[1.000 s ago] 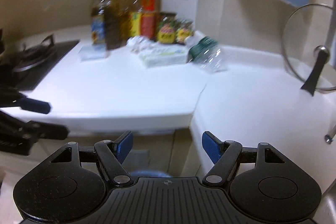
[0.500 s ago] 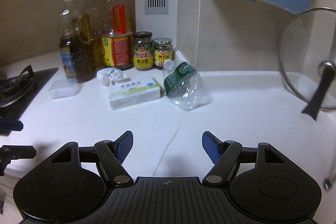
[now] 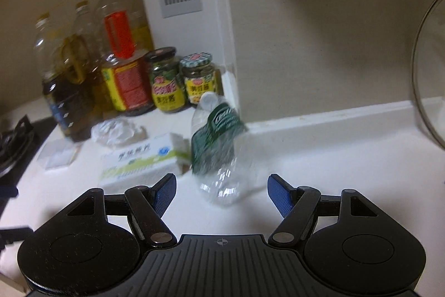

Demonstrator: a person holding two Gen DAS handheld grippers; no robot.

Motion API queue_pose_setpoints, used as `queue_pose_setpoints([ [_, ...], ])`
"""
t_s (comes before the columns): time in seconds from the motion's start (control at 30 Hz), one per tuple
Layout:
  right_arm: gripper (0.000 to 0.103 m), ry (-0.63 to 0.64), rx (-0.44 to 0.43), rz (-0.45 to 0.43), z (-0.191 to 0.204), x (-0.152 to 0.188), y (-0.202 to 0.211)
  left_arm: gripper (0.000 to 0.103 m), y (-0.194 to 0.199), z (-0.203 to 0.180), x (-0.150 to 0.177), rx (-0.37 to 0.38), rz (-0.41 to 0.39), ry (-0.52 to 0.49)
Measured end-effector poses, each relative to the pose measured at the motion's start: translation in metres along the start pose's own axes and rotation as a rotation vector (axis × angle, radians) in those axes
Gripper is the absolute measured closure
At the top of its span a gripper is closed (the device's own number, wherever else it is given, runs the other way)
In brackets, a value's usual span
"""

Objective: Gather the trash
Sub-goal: 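Grasp the Cestbon water bottle with the right tool while the left tool grasps the medicine box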

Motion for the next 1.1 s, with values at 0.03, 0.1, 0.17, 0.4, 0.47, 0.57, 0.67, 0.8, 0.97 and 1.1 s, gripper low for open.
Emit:
queue_pose_setpoints([
  [0.03, 0.031, -0.008, 0.002, 0.0, -0.002, -0.005, -0.006, 0.018, -0.007, 0.001, -0.005, 0.006, 0.002, -0.016],
  [0.1, 0.031, -0.03, 0.003, 0.011, -0.005, -0.014, -0.018, 0.018, -0.021, 0.003, -0.016, 0.016, 0.005, -0.047],
  [0.17, 0.031, -0.046, -0.005, 0.035, -0.006, -0.02, -0.032, 0.018, -0.034, 0.006, -0.026, 0.035, 0.01, -0.078],
  [0.4, 0.037, -0.052, -0.026, 0.09, -0.007, -0.027, -0.066, 0.015, -0.078, 0.015, -0.049, 0.096, 0.041, -0.123],
  [0.47, 0.052, -0.068, -0.037, 0.108, -0.007, -0.028, -0.071, 0.015, -0.088, 0.017, -0.053, 0.113, 0.051, -0.126],
  [0.57, 0.054, -0.069, -0.043, 0.113, -0.006, -0.027, -0.069, 0.015, -0.098, 0.017, -0.055, 0.127, 0.059, -0.138],
  [0.67, 0.055, -0.041, -0.042, 0.115, -0.001, -0.025, -0.062, 0.015, -0.103, 0.015, -0.057, 0.156, 0.06, -0.159],
  [0.8, 0.055, 0.003, -0.041, 0.119, 0.004, -0.024, -0.046, 0.015, -0.109, 0.007, -0.061, 0.2, 0.06, -0.213],
  [0.97, 0.055, 0.103, -0.02, 0.138, 0.007, -0.017, -0.032, 0.015, -0.123, -0.002, -0.07, 0.212, 0.068, -0.295],
  [1.1, 0.055, 0.327, 0.042, 0.127, 0.025, -0.002, -0.023, 0.015, -0.137, -0.004, -0.072, 0.214, 0.116, -0.341],
])
Point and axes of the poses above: each gripper's, at about its wrist camera, not at the fingertips, and y roughly against the way its jaws point, z to its left, x to its underside, the point moved 3 cm from there along -y, roughly the way its jaws point
